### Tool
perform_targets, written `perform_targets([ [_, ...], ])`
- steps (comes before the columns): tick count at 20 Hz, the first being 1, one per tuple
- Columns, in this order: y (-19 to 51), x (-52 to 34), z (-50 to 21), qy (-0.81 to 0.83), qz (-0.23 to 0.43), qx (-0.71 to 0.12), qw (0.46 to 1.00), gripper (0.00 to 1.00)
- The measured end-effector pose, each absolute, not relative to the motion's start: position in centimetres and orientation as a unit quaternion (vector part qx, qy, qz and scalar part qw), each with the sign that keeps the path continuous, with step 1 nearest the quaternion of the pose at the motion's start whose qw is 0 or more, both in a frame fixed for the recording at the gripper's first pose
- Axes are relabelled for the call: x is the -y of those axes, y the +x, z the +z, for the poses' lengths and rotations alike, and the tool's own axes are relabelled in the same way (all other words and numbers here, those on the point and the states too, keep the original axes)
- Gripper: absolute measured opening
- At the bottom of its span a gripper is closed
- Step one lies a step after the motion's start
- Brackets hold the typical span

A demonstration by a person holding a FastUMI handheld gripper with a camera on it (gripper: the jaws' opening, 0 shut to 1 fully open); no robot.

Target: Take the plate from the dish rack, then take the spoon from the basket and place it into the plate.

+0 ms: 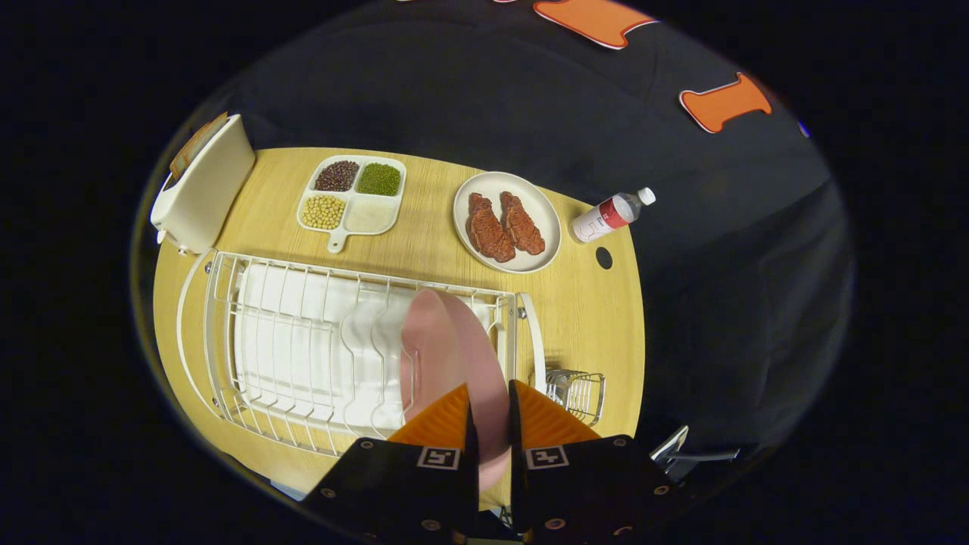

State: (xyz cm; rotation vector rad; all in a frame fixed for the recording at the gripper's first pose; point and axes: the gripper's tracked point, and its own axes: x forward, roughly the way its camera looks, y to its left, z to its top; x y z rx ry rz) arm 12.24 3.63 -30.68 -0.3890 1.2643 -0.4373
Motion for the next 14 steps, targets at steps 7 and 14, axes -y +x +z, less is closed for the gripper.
perform_targets([
  [7,11.4,-2.9,-29.7,-0.196,-0.216,-0.579,0.762,0.17],
  [14,11.0,-2.4,-28.8,-0.204,-0.220,-0.573,0.763,0.16],
])
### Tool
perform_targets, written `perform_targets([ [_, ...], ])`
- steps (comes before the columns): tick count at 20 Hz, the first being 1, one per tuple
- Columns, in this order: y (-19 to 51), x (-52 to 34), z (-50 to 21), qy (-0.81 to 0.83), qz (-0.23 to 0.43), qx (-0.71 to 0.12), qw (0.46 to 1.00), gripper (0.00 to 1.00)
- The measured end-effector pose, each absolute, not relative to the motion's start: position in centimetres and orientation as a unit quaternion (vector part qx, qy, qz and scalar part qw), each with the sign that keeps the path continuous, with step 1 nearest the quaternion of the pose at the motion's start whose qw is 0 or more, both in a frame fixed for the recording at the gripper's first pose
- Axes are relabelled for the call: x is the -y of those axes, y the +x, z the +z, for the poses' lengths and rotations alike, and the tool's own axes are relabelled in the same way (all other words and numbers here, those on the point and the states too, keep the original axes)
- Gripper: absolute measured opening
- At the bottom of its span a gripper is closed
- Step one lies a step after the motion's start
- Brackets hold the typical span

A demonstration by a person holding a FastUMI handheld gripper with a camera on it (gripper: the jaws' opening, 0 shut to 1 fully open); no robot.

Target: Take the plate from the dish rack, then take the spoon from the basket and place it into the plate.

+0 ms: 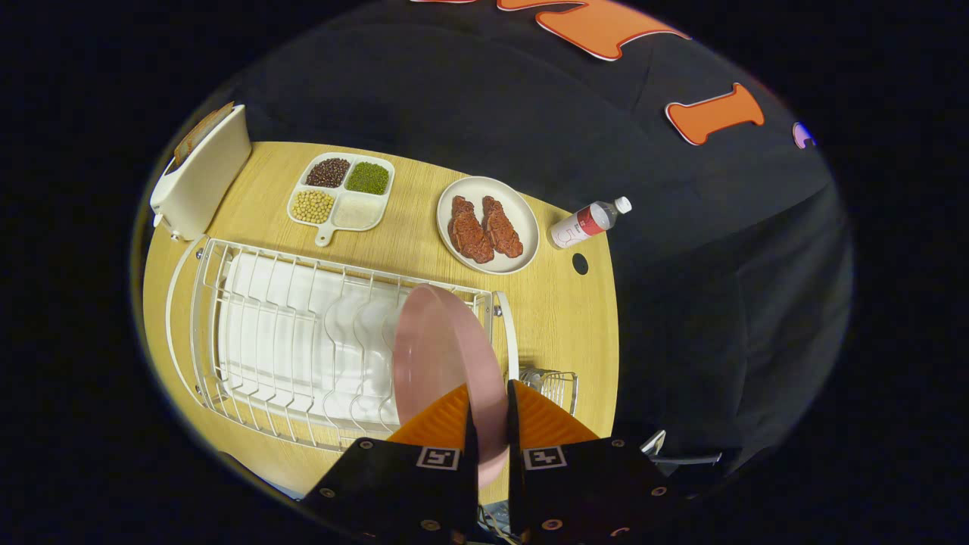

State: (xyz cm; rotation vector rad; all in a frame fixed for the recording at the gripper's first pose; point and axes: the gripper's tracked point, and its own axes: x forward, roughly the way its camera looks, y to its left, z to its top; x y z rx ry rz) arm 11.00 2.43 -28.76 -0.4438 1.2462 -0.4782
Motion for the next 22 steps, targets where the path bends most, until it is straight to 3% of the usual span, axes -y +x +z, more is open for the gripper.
perform_targets([
  [9,9.1,-2.3,-25.6,-0.139,-0.191,-0.558,0.796,0.16],
  [15,5.1,-3.2,-23.3,-0.040,-0.119,-0.547,0.828,0.16],
  [22,-2.5,-4.6,-24.1,0.056,-0.030,-0.556,0.829,0.16],
])
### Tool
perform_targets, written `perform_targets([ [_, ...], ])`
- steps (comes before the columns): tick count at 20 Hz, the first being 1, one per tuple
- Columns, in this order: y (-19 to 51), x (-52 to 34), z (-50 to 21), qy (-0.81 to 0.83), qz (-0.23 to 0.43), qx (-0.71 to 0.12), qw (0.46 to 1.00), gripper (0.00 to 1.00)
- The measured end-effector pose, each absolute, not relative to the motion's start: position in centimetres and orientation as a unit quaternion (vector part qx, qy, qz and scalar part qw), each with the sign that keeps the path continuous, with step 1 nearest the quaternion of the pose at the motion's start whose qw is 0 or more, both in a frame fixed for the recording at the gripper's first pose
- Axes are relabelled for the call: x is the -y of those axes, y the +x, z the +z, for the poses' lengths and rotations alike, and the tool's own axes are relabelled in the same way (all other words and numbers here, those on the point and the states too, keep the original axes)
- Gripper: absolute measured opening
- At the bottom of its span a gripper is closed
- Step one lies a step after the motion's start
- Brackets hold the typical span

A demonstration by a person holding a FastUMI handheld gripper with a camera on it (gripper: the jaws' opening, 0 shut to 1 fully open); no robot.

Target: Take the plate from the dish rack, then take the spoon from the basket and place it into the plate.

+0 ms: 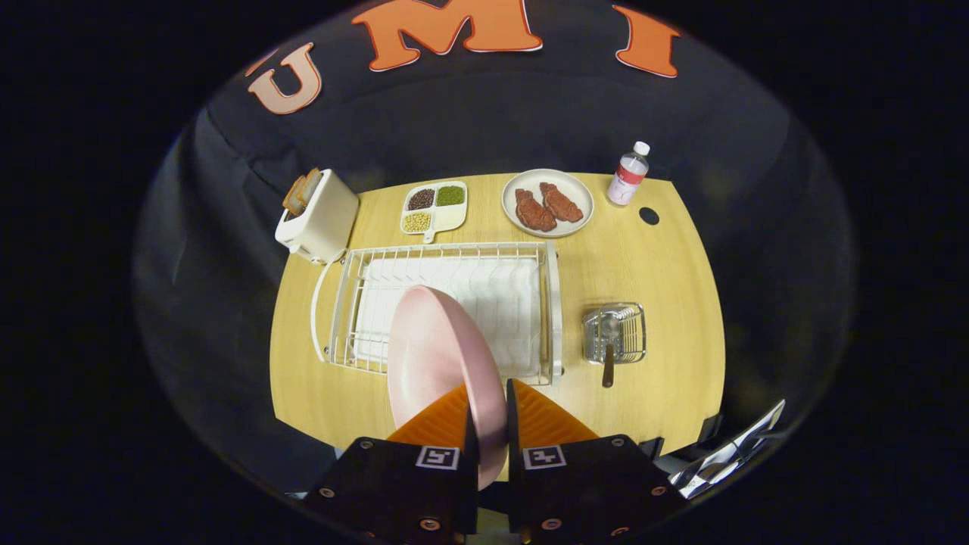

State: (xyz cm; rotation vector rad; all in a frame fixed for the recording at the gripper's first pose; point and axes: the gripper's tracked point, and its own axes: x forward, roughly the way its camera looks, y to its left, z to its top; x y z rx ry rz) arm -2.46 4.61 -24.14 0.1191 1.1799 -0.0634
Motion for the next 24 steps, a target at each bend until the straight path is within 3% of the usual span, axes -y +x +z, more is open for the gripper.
perform_targets([
  [12,-12.5,-2.6,-36.6,0.096,-0.017,-0.615,0.782,0.17],
  [24,-13.0,-0.8,-42.9,0.113,-0.026,-0.620,0.776,0.18],
])
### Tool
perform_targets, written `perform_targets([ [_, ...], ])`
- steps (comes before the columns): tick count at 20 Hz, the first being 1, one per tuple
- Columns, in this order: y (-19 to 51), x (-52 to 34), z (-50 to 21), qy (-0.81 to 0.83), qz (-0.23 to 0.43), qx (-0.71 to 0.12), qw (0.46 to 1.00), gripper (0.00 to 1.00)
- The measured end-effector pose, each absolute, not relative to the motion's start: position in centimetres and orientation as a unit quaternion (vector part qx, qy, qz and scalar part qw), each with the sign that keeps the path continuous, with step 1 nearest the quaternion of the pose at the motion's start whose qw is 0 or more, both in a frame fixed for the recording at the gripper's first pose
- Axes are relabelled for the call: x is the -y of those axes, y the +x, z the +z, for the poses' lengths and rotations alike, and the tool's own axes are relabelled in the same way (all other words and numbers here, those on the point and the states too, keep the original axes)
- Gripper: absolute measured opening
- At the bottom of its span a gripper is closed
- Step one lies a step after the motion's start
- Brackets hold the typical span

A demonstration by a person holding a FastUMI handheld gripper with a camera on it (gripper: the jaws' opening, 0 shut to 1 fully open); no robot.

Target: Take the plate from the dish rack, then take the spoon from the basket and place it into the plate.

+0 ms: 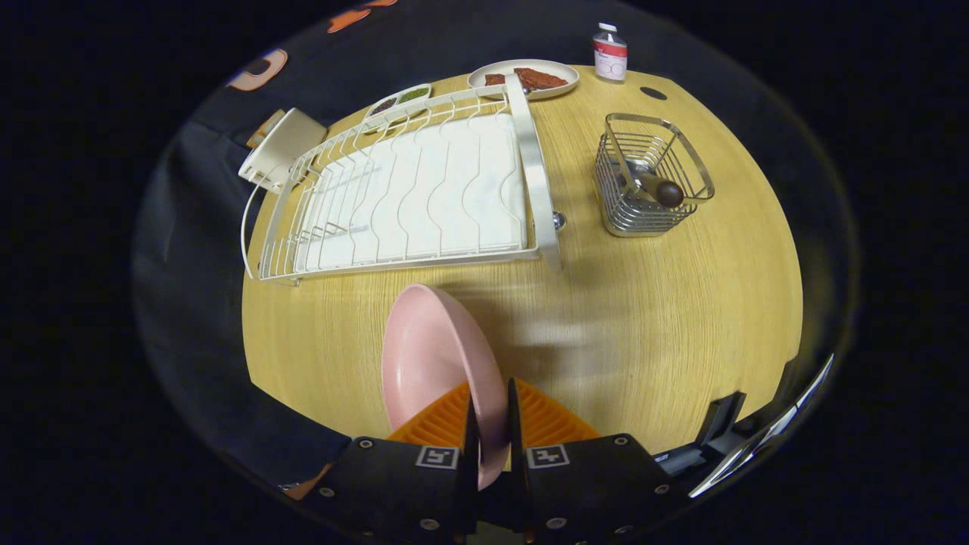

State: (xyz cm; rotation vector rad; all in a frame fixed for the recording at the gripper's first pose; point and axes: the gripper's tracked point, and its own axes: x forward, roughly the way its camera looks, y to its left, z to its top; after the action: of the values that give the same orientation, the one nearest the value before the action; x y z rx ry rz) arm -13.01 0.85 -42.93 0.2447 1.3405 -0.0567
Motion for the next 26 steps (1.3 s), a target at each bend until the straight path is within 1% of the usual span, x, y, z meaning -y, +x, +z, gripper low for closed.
perform_targets([
  [3,-12.3,-0.1,-44.3,0.109,-0.037,-0.613,0.781,0.25],
  [5,-12.2,0.8,-44.9,0.086,-0.049,-0.611,0.785,0.26],
  [9,-12.4,0.7,-44.0,0.077,-0.041,-0.605,0.791,0.31],
  [12,-12.2,1.4,-42.0,0.067,-0.044,-0.586,0.806,0.35],
  [13,-12.0,1.8,-41.1,0.064,-0.046,-0.577,0.813,0.41],
  [14,-11.9,2.4,-40.2,0.062,-0.050,-0.569,0.819,0.43],
  [17,-11.5,4.6,-36.9,0.064,-0.062,-0.553,0.829,0.57],
  [21,-11.1,8.3,-33.4,0.073,-0.084,-0.552,0.826,0.63],
  [26,-8.6,11.7,-30.9,0.070,-0.112,-0.556,0.820,0.67],
])
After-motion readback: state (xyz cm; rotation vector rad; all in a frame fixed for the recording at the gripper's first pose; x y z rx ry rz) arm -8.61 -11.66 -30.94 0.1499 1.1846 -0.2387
